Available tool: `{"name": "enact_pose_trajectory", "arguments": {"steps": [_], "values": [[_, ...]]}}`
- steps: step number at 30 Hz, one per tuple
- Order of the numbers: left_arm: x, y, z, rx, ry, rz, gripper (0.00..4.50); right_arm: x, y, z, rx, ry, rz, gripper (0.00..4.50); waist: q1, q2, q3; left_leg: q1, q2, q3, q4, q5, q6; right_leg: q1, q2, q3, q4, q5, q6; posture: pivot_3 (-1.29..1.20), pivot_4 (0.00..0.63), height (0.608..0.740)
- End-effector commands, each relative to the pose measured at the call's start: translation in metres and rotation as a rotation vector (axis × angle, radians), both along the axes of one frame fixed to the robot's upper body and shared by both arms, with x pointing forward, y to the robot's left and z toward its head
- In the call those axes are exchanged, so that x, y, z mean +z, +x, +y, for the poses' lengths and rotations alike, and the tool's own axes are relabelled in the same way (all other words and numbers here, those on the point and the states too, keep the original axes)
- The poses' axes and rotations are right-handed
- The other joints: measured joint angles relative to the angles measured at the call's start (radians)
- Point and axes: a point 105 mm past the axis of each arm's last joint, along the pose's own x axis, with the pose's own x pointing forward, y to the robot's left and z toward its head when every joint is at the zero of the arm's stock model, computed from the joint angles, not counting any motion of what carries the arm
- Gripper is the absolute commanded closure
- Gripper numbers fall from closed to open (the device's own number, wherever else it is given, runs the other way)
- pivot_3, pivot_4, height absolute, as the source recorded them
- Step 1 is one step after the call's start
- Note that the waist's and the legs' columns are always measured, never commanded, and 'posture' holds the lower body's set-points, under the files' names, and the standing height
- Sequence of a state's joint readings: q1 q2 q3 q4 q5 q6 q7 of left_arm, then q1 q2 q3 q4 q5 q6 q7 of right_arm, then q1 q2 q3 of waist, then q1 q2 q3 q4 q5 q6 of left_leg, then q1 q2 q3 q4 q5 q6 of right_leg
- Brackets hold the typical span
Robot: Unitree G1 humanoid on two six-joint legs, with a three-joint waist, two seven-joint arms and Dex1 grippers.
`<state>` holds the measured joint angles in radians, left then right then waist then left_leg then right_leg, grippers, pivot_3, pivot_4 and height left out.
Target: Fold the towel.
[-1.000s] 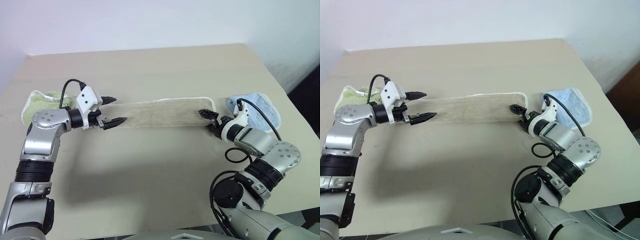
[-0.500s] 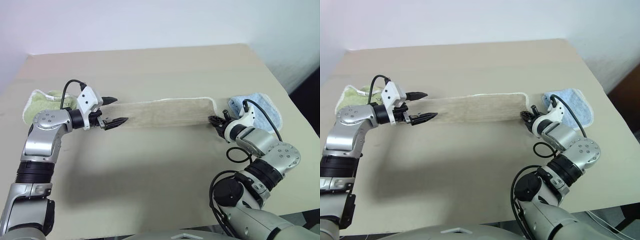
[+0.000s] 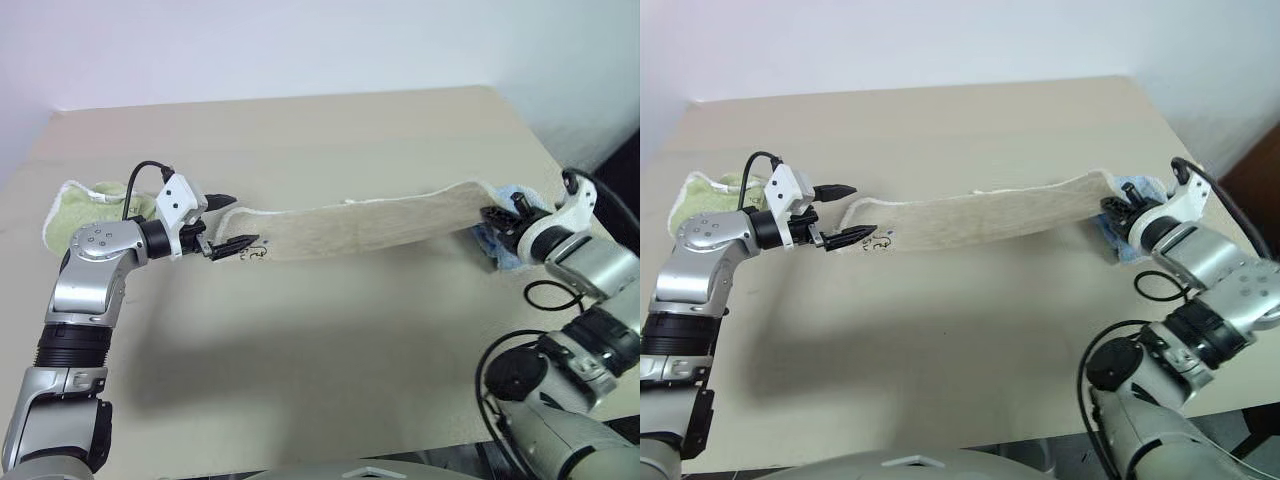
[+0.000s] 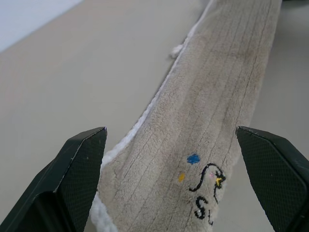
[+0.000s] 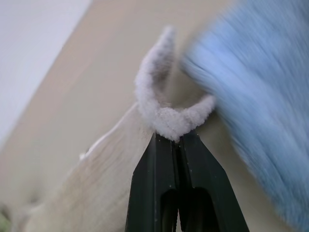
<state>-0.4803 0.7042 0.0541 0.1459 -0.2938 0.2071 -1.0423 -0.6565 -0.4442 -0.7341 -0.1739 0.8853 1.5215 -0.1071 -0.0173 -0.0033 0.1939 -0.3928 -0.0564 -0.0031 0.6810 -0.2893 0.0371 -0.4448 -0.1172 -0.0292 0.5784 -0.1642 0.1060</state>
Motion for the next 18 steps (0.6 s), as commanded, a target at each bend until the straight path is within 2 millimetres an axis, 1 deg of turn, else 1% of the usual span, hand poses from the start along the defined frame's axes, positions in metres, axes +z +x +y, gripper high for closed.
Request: {"name": "enact_pose_trajectory", "arguments": {"steps": [1,2,3,5,8,10,13,15,18], "values": [[0.011,0.000,-0.005,-0.020,-0.007,-0.051,0.00,0.019,0.000,0.054,0.279,-0.204,-0.121,4.45,-0.004,0.000,0.000,0.000,0.000,0.000,0.000,0.000,0.000,0.000,0.000,0.000,0.000,0.000,0.000,0.00,0.150,0.728],[0.012,0.001,-0.006,-0.022,-0.009,-0.052,0.00,0.020,-0.001,0.071,0.368,-0.271,-0.145,4.45,-0.004,-0.001,0.000,0.000,0.000,0.000,0.000,0.000,0.000,0.000,0.000,0.000,-0.001,0.000,0.000,0.00,0.150,0.728],[0.012,0.001,-0.007,-0.023,-0.010,-0.053,0.00,0.018,-0.003,0.082,0.433,-0.319,-0.161,4.45,-0.003,-0.001,0.000,0.000,0.000,0.000,0.000,0.000,0.000,0.000,0.000,0.000,-0.001,0.000,0.000,0.00,0.150,0.728],[0.013,0.002,-0.009,-0.027,-0.015,-0.059,0.00,0.010,-0.003,0.112,0.579,-0.379,-0.179,4.45,0.001,-0.001,0.000,0.000,0.000,0.000,0.000,0.000,0.000,0.000,0.000,-0.001,-0.001,-0.001,0.001,0.00,0.150,0.728],[0.013,0.003,-0.011,-0.030,-0.019,-0.064,0.00,-0.006,0.001,0.140,0.698,-0.442,-0.181,4.45,0.005,-0.002,0.001,-0.001,0.000,0.000,0.000,0.000,0.000,0.000,0.000,-0.001,-0.001,-0.001,0.001,0.00,0.150,0.728],[0.013,0.003,-0.012,-0.030,-0.023,-0.066,0.00,-0.017,0.004,0.150,0.731,-0.465,-0.178,4.45,0.008,-0.002,0.001,-0.001,0.000,0.000,0.001,0.000,0.000,0.000,-0.001,-0.001,-0.001,0.000,0.001,0.00,0.150,0.728],[0.011,0.000,-0.015,-0.032,-0.031,-0.067,0.00,-0.034,0.005,0.170,0.800,-0.489,-0.180,4.45,0.008,-0.003,0.001,-0.003,-0.001,-0.001,0.001,0.000,0.000,-0.001,-0.001,-0.001,-0.002,0.000,0.001,0.00,0.150,0.728],[0.010,-0.002,-0.015,-0.031,-0.033,-0.068,0.00,-0.038,0.006,0.174,0.805,-0.489,-0.181,4.45,0.007,-0.003,0.001,-0.004,-0.001,-0.001,0.001,0.000,0.000,-0.003,-0.001,-0.001,-0.001,0.000,0.001,0.00,0.150,0.728],[0.009,-0.003,-0.014,-0.022,-0.037,-0.067,0.00,-0.041,0.008,0.173,0.797,-0.488,-0.175,4.45,0.008,-0.003,0.001,-0.013,-0.001,-0.001,0.002,0.000,-0.001,-0.014,-0.001,-0.001,0.001,0.001,0.000,0.00,0.150,0.728]]}}
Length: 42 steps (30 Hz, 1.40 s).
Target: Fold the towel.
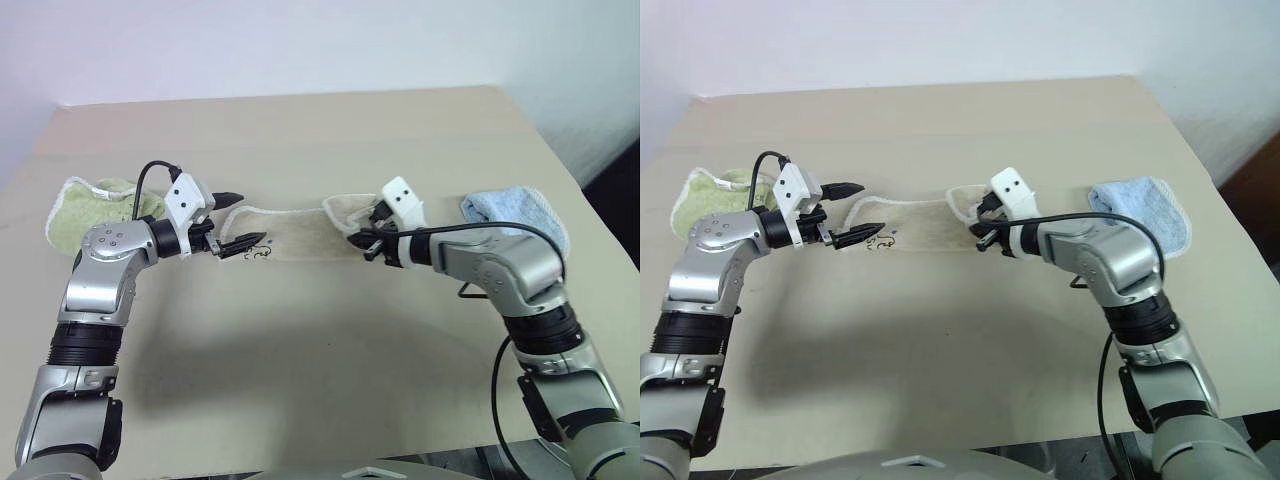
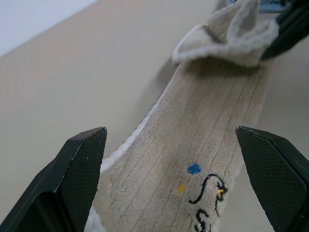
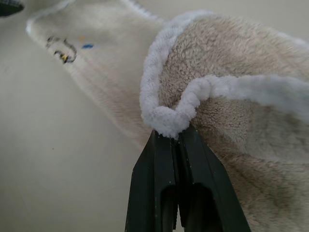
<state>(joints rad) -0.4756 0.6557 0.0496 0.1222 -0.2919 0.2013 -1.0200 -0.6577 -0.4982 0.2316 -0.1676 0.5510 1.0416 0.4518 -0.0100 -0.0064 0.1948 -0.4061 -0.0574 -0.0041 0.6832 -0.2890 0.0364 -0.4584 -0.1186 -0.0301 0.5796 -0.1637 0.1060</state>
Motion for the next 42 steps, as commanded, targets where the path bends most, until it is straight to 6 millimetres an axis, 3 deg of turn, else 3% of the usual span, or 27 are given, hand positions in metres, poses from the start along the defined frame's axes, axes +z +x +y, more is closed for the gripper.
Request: {"name": "enact_pose_trajectory", "arguments": {"steps": [1,6,7,10,18,21,25,28,31,34,37,42], "values": [[0.010,-0.004,0.000,-0.001,-0.002,-0.046,0.00,0.009,0.005,-0.001,-0.006,0.012,-0.045,4.45,0.000,0.000,0.000,-0.002,0.000,0.000,0.000,0.000,-0.001,-0.003,0.000,0.000,0.000,0.000,-0.001,0.00,0.150,0.728],[0.008,-0.006,-0.001,-0.002,-0.004,-0.045,0.00,0.005,0.007,-0.001,-0.014,0.016,-0.034,4.45,-0.001,0.000,0.000,-0.003,0.000,0.000,0.000,0.000,-0.001,-0.003,0.000,0.000,0.000,0.001,-0.001,0.00,0.150,0.728],[0.008,-0.006,-0.001,-0.002,-0.004,-0.044,0.00,0.005,0.008,-0.001,-0.016,0.019,-0.032,4.27,-0.001,0.000,0.000,-0.002,0.000,0.000,0.000,0.000,-0.001,-0.003,0.000,0.000,0.000,0.001,-0.001,0.00,0.150,0.728],[0.009,-0.005,-0.002,-0.004,-0.008,-0.043,0.00,0.012,0.006,0.002,-0.007,0.085,-0.021,3.55,-0.001,0.000,0.000,-0.002,0.000,0.000,0.000,0.000,-0.001,-0.003,0.000,0.000,0.000,0.001,-0.001,0.00,0.150,0.728],[0.006,-0.006,-0.002,-0.007,-0.007,-0.034,0.00,0.043,-0.019,0.007,0.086,0.214,-0.081,1.04,0.000,0.000,0.000,-0.002,0.000,0.000,0.000,0.000,-0.001,-0.003,0.000,0.000,0.000,0.001,-0.001,0.00,0.150,0.728],[0.006,-0.007,-0.002,-0.006,-0.008,-0.033,0.00,0.056,-0.029,-0.001,0.102,0.253,-0.109,1.04,0.000,0.000,0.000,-0.002,0.000,0.000,0.000,0.000,-0.001,-0.002,0.000,0.000,0.000,0.001,-0.001,0.00,0.150,0.728],[0.005,-0.007,0.001,0.007,-0.018,-0.023,0.00,0.054,-0.009,-0.037,-0.083,0.214,-0.146,1.04,0.001,0.000,0.000,-0.002,0.000,0.000,0.000,0.000,-0.001,-0.002,0.000,0.000,0.000,0.001,-0.001,0.00,0.150,0.728],[0.003,-0.009,0.003,0.017,-0.031,-0.013,0.00,0.048,0.008,-0.053,-0.172,0.175,-0.165,1.91,0.000,0.000,0.000,-0.002,0.000,0.000,0.001,0.000,-0.001,-0.002,0.000,0.000,0.000,0.001,-0.001,0.00,0.150,0.728],[0.007,-0.012,0.008,0.058,-0.096,0.009,0.00,0.042,0.021,-0.047,-0.172,0.159,-0.205,2.94,-0.005,0.000,0.000,-0.002,0.000,0.000,0.000,0.000,-0.001,-0.002,0.001,0.000,0.000,0.001,-0.001,0.00,0.150,0.728],[0.011,-0.016,0.017,0.125,-0.183,0.045,0.00,0.027,0.031,-0.037,-0.140,0.095,-0.250,3.96,-0.009,0.000,0.000,-0.002,0.000,0.000,0.000,0.001,-0.001,-0.003,0.001,0.000,0.001,0.001,-0.001,0.00,0.150,0.728],[0.014,-0.027,0.023,0.159,-0.241,0.070,0.00,0.005,0.037,-0.032,-0.118,0.086,-0.231,3.96,-0.006,0.000,0.000,-0.001,0.000,0.000,0.000,0.001,-0.001,-0.002,0.001,0.000,0.001,0.001,-0.001,0.00,0.150,0.728],[0.014,-0.048,0.028,0.247,-0.330,0.131,0.00,-0.055,0.040,-0.031,-0.090,-0.082,-0.197,3.96,-0.002,-0.001,-0.001,-0.001,-0.001,0.000,0.001,0.001,-0.001,-0.001,0.001,0.001,0.000,0.001,-0.001,0.00,0.150,0.728]]}}
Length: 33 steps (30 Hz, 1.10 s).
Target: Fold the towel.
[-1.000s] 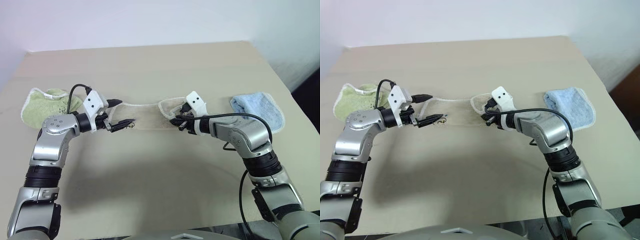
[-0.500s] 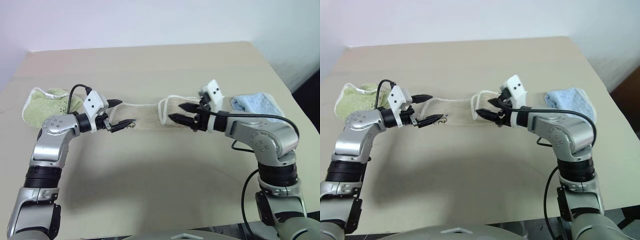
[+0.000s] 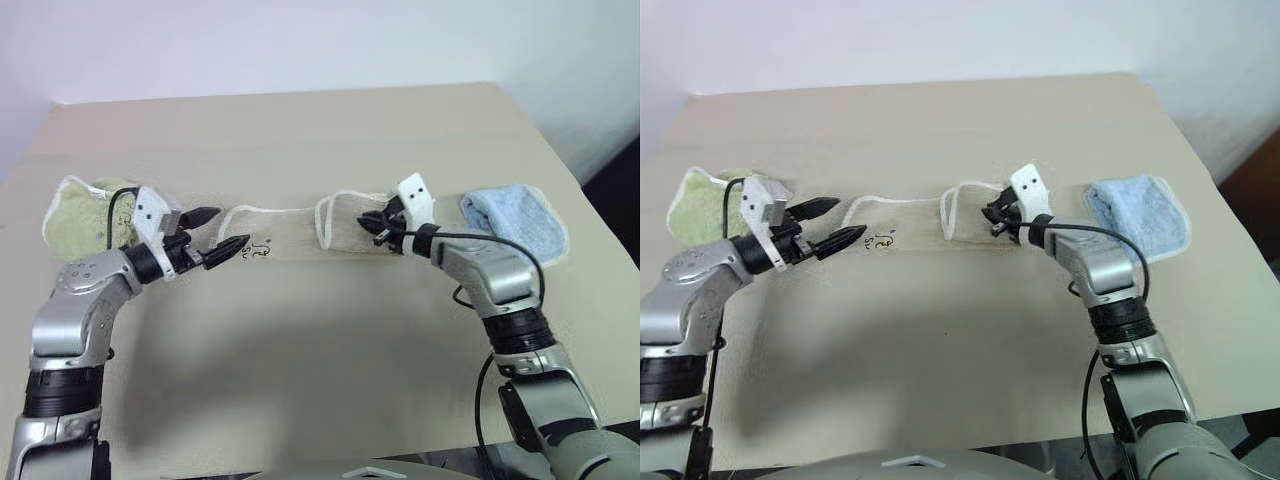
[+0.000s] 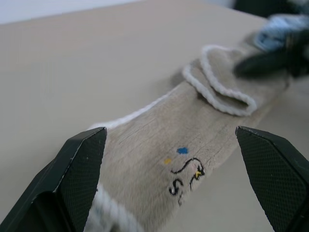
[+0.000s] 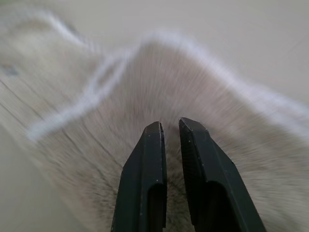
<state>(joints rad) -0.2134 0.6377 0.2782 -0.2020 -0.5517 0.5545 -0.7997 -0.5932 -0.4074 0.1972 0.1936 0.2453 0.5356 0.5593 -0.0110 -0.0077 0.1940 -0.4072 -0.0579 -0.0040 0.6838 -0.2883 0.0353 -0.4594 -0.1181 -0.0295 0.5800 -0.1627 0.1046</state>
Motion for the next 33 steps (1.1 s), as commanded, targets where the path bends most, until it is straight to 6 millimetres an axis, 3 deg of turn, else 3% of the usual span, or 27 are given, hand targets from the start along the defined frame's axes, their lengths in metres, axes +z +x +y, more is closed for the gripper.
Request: {"name": "enact_pose_trajectory", "arguments": {"steps": [1,4,7,16,22,28,33], "values": [[0.014,-0.016,-0.002,0.030,-0.050,-0.015,0.00,-0.023,0.001,-0.002,0.013,-0.087,-0.018,3.96,-0.003,-0.001,-0.001,0.000,0.000,0.000,0.000,0.000,0.000,0.000,0.000,0.000,0.000,0.000,0.000,0.00,0.150,0.728],[0.005,-0.034,-0.006,0.057,-0.074,0.050,0.00,-0.009,0.003,0.000,0.025,-0.025,-0.060,3.96,-0.004,-0.002,-0.002,0.005,0.000,0.000,0.000,0.000,-0.001,0.005,0.000,0.000,0.000,0.000,0.000,0.00,0.150,0.728],[-0.006,-0.044,-0.009,0.098,-0.083,0.117,0.00,0.024,0.001,0.001,0.072,0.028,-0.171,3.96,-0.002,-0.002,-0.002,0.015,0.001,-0.001,-0.002,0.000,-0.001,0.014,0.001,0.000,0.000,0.000,0.000,0.00,0.150,0.728],[-0.025,-0.046,-0.021,0.274,-0.360,0.315,0.00,0.094,-0.016,-0.013,0.160,0.083,-0.370,3.96,0.001,-0.002,-0.002,0.016,0.001,-0.001,-0.002,0.000,-0.001,0.016,0.000,0.000,-0.001,-0.001,0.000,0.00,0.150,0.728],[-0.042,-0.030,-0.020,0.428,-0.628,0.510,0.00,0.106,-0.020,-0.017,0.142,0.088,-0.409,3.96,0.002,-0.002,-0.002,0.017,0.001,-0.002,-0.001,0.000,-0.002,0.017,0.001,0.000,0.000,0.000,0.000,0.00,0.150,0.728],[-0.059,-0.014,-0.041,0.462,-0.711,0.677,0.00,0.107,-0.022,-0.021,0.116,0.087,-0.415,3.96,0.008,-0.002,-0.002,0.017,0.000,-0.002,-0.001,0.000,-0.002,0.017,0.000,0.000,0.000,0.000,0.000,0.00,0.150,0.728],[-0.062,0.005,-0.046,0.489,-0.735,0.704,0.00,0.109,-0.024,-0.024,0.093,0.094,-0.418,3.96,0.029,-0.001,-0.003,0.017,0.000,-0.002,-0.001,0.000,-0.002,0.018,0.000,0.000,-0.001,-0.001,-0.001,0.00,0.150,0.728]]}}
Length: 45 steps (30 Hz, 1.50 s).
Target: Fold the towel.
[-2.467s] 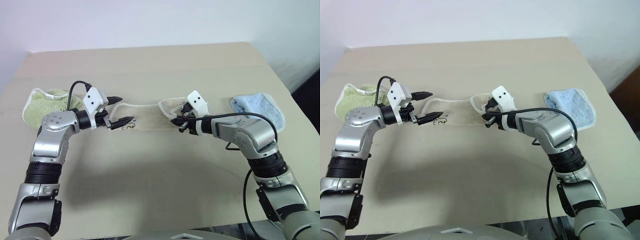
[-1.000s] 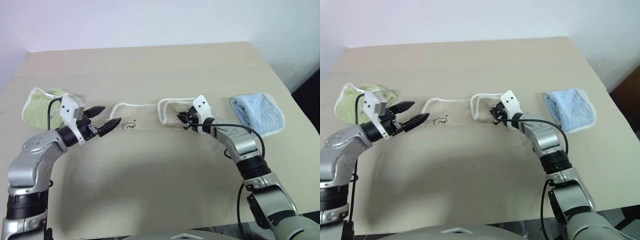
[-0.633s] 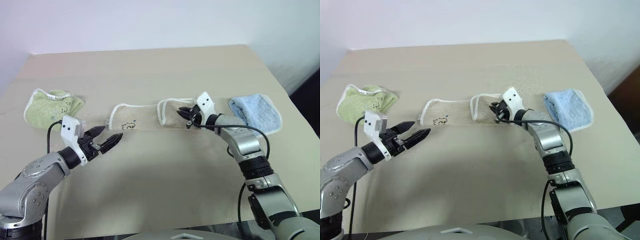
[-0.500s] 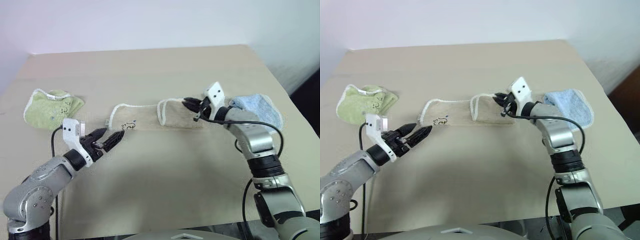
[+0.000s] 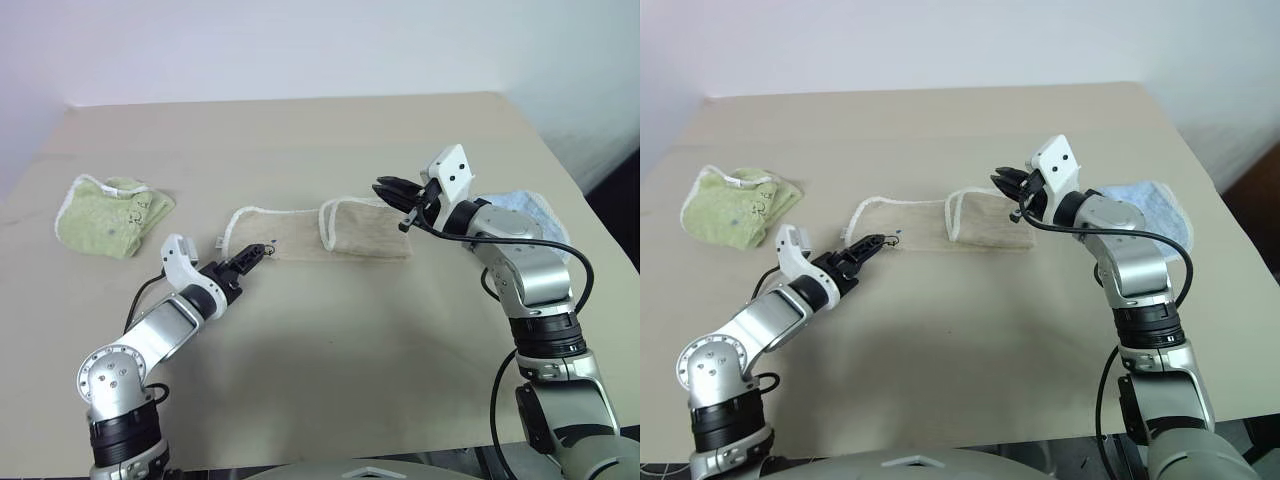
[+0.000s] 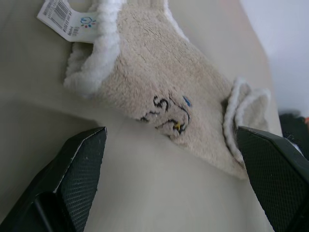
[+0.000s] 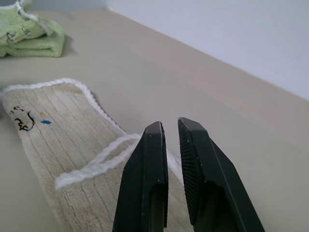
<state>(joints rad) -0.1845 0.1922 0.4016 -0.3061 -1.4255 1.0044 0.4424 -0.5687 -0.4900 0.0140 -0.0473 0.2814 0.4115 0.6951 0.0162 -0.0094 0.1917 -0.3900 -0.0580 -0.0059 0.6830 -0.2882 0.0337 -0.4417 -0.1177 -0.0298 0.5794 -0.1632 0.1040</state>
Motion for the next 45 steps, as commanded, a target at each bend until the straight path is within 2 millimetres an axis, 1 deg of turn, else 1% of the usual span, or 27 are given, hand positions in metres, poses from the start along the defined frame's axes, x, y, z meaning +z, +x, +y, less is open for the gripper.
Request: {"name": "enact_pose_trajectory", "arguments": {"steps": [1,5,11,12,13,16,22,23,26,30,32,33,34,35,36,37,38,39,40,41,44,45], "values": [[-0.007,0.013,-0.001,0.026,-0.008,0.039,0.00,0.020,-0.007,-0.004,-0.011,0.026,-0.066,3.96,0.003,0.000,0.000,0.000,0.000,0.000,0.000,0.000,0.000,0.000,0.000,0.000,0.000,0.000,0.000,0.00,0.150,0.728],[-0.013,0.031,0.004,0.063,0.017,0.061,0.00,0.021,-0.010,-0.008,-0.032,0.020,-0.068,3.96,0.010,0.001,-0.001,0.002,0.000,0.000,0.001,0.001,-0.001,0.003,0.000,0.000,-0.001,-0.002,-0.003,0.00,0.150,0.728],[-0.005,0.053,0.011,0.112,-0.005,0.024,0.00,0.021,-0.017,-0.013,-0.050,0.010,-0.064,3.96,0.014,0.001,-0.001,0.007,0.001,0.000,0.001,-0.001,-0.003,0.008,0.001,-0.001,-0.002,-0.002,-0.003,0.00,0.150,0.728],[-0.005,0.055,0.011,0.111,-0.004,0.018,0.40,0.021,-0.018,-0.015,-0.055,0.006,-0.062,4.01,0.013,0.001,-0.001,0.007,0.002,0.000,0.001,-0.001,-0.004,0.008,0.001,-0.001,-0.002,-0.002,-0.003,0.00,0.150,0.728],[-0.004,0.057,0.011,0.109,-0.003,0.012,0.58,0.020,-0.019,-0.016,-0.062,0.003,-0.058,4.01,0.013,0.001,-0.001,0.007,0.002,0.000,0.001,-0.001,-0.004,0.008,0.001,-0.001,-0.002,-0.002,-0.002,0.00,0.150,0.728],[-0.001,0.059,0.011,0.124,-0.015,-0.016,1.57,0.016,-0.021,-0.021,-0.080,-0.008,-0.046,4.01,0.013,0.001,-0.001,0.007,0.002,0.000,0.001,-0.001,-0.004,0.008,0.001,-0.001,-0.002,-0.002,-0.002,0.00,0.150,0.728],[0.011,0.060,0.033,0.224,-0.088,-0.091,3.76,0.011,-0.026,-0.026,-0.104,-0.017,-0.028,4.01,0.012,0.000,0.000,-0.002,0.001,0.000,0.000,0.001,-0.001,-0.001,0.001,0.000,-0.002,0.000,0.000,0.00,0.150,0.728],[0.017,0.060,0.038,0.229,-0.087,-0.122,4.08,0.010,-0.026,-0.026,-0.108,-0.018,-0.027,4.01,0.011,0.000,0.000,-0.002,0.001,0.000,-0.001,0.001,-0.001,-0.002,0.001,0.000,-0.002,0.000,0.000,0.00,0.150,0.728],[0.029,0.059,0.049,0.250,-0.089,-0.182,4.08,0.009,-0.026,-0.027,-0.115,-0.024,-0.025,4.01,0.012,0.000,0.000,-0.002,0.001,0.000,-0.002,0.000,-0.001,-0.002,0.001,-0.001,-0.004,0.000,0.000,0.00,0.150,0.728],[0.057,0.058,0.076,0.299,-0.057,-0.307,4.08,0.009,-0.026,-0.032,-0.132,-0.030,-0.019,4.01,0.012,0.000,0.000,-0.003,0.001,0.000,-0.002,0.000,-0.001,-0.002,0.001,-0.001,-0.004,-0.002,-0.002,0.00,0.150,0.728],[0.070,0.058,0.083,0.290,-0.021,-0.362,4.08,0.008,-0.026,-0.034,-0.137,-0.033,-0.017,4.01,0.013,-0.001,0.000,-0.003,0.001,0.000,-0.002,0.000,-0.001,-0.002,0.001,-0.001,-0.004,-0.002,-0.002,0.00,0.150,0.728],[0.078,0.059,0.080,0.250,0.039,-0.403,4.08,0.007,-0.026,-0.034,-0.139,-0.033,-0.016,4.01,0.012,-0.001,0.001,-0.003,0.001,0.000,-0.002,0.000,-0.001,-0.002,0.001,-0.001,-0.004,-0.002,-0.002,0.00,0.150,0.728],[0.085,0.060,0.073,0.192,0.119,-0.445,4.08,0.007,-0.025,-0.035,-0.143,-0.033,-0.016,4.01,0.012,-0.001,0.001,-0.003,0.001,0.000,-0.002,0.000,-0.001,-0.002,0.001,-0.001,-0.004,-0.002,-0.002,0.00,0.150,0.728],[0.091,0.059,0.062,0.116,0.198,-0.488,4.08,0.007,-0.025,-0.035,-0.146,-0.032,-0.016,4.01,0.014,-0.001,0.001,-0.003,0.001,0.000,-0.002,0.000,-0.001,-0.002,0.001,-0.001,-0.004,-0.002,-0.002,0.00,0.150,0.728],[0.093,0.059,0.051,0.053,0.244,-0.517,4.08,0.008,-0.024,-0.035,-0.148,-0.031,-0.017,4.01,0.016,-0.001,0.001,-0.003,0.001,0.000,-0.002,0.000,-0.001,-0.002,0.001,-0.001,-0.005,-0.002,-0.002,0.00,0.150,0.728],[0.094,0.058,0.045,0.015,0.268,-0.534,4.08,0.008,-0.024,-0.035,-0.150,-0.030,-0.017,4.01,0.020,-0.001,0.001,-0.003,0.001,0.000,-0.002,0.000,0.000,-0.001,0.001,-0.002,-0.005,-0.002,-0.003,0.00,0.150,0.728],[0.095,0.057,0.033,-0.049,0.293,-0.561,4.08,0.008,-0.024,-0.035,-0.152,-0.029,-0.017,4.01,0.023,-0.001,0.001,-0.003,0.001,0.000,-0.002,0.000,0.000,-0.001,0.000,-0.002,-0.006,-0.002,-0.003,0.00,0.150,0.728],[0.095,0.054,0.014,-0.140,0.329,-0.598,4.08,0.008,-0.023,-0.035,-0.156,-0.030,-0.017,4.01,0.024,-0.001,0.001,-0.003,0.001,0.000,-0.002,-0.001,0.001,0.000,0.000,-0.002,-0.008,-0.002,-0.003,0.00,0.150,0.728],[0.095,0.052,0.001,-0.205,0.355,-0.624,4.08,0.008,-0.023,-0.036,-0.159,-0.030,-0.018,4.01,0.024,-0.001,0.001,-0.004,0.001,0.000,-0.002,-0.001,0.001,0.000,0.000,-0.002,-0.010,-0.002,-0.003,0.00,0.150,0.728],[0.093,0.047,-0.018,-0.300,0.396,-0.662,4.08,0.008,-0.023,-0.036,-0.164,-0.029,-0.019,4.01,0.022,-0.001,0.001,-0.005,0.001,0.000,-0.002,-0.002,0.002,0.000,0.000,-0.002,-0.012,-0.002,-0.003,0.00,0.150,0.728],[0.079,0.030,-0.074,-0.589,0.556,-0.772,4.08,0.009,-0.023,-0.038,-0.174,-0.029,-0.023,4.01,0.022,-0.001,0.001,-0.010,0.000,0.001,-0.002,-0.002,0.003,-0.003,0.001,-0.002,-0.015,-0.001,-0.004,0.00,0.150,0.728],[0.074,0.026,-0.085,-0.648,0.590,-0.793,4.08,0.009,-0.023,-0.038,-0.176,-0.029,-0.024,4.01,0.022,-0.001,0.001,-0.012,0.000,0.001,-0.002,-0.002,0.003,-0.005,0.001,-0.002,-0.015,0.000,-0.004,0.00,0.150,0.728]]}}
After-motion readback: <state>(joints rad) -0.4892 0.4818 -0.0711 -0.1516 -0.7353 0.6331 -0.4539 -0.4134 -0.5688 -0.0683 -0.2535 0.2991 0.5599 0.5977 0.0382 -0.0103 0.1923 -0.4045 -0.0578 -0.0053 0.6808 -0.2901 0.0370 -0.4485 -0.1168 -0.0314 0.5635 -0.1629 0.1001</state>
